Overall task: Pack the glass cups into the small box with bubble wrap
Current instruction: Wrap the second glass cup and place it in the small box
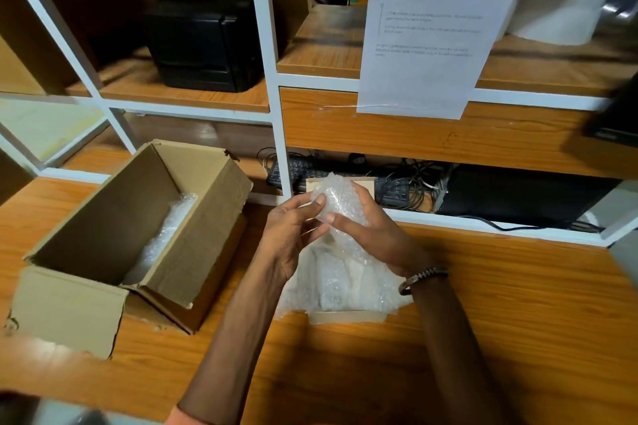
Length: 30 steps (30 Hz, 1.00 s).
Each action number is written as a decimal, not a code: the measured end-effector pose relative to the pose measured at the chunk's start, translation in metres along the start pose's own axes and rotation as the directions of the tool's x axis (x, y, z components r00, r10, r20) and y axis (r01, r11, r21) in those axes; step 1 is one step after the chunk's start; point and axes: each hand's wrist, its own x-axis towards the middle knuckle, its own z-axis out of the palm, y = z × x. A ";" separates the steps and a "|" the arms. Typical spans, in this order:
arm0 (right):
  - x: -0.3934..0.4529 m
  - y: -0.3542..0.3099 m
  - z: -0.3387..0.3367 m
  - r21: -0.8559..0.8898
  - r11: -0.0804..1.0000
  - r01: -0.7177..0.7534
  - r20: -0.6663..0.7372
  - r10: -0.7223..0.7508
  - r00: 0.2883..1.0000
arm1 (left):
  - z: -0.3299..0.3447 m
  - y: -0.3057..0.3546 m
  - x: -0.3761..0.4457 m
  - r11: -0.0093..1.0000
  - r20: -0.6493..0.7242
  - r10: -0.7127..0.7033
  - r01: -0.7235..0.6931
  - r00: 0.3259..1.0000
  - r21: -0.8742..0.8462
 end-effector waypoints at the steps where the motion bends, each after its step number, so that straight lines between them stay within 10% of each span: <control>1: -0.001 0.003 0.001 -0.001 1.000 0.008 -0.005 -0.008 1.000 | -0.001 -0.002 0.001 1.000 0.002 0.002 -0.002 1.000 0.010; 22: 0.002 0.026 -0.011 -0.117 0.972 0.203 -0.184 -0.222 0.958 | 0.009 -0.028 -0.001 0.989 0.046 -0.039 0.045 0.998 -0.138; 30: -0.005 0.057 -0.027 -0.224 0.974 -0.028 -0.032 0.022 0.999 | 0.007 -0.062 0.013 0.999 -0.093 -0.040 0.039 0.995 -0.014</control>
